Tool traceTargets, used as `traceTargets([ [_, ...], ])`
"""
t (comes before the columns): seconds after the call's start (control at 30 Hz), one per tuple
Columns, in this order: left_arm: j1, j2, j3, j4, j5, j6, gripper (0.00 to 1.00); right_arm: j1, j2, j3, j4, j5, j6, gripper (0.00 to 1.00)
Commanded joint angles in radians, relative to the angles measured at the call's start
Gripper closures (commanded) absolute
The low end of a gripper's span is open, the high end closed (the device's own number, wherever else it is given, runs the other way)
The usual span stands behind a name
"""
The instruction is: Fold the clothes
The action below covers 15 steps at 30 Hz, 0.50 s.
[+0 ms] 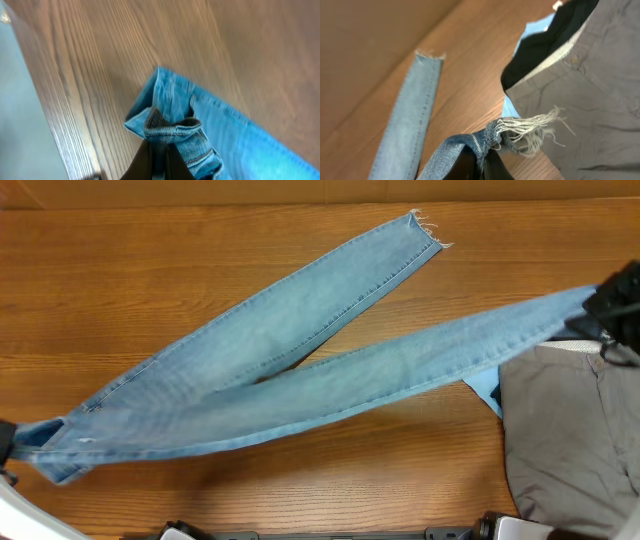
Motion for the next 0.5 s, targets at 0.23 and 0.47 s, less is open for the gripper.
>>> traceTargets([
  [0.23, -0.052, 0.084, -0.008, -0.130, -0.105, 0.001, 0.96, -0.008, 0.230, 0.016, 0.085, 0.016, 0.011, 0.96],
  [0.47, -0.052, 0.087, -0.164, -0.084, -0.187, -0.010, 0.96, -0.008, 0.341, 0.016, 0.205, -0.082, 0.011, 0.96],
])
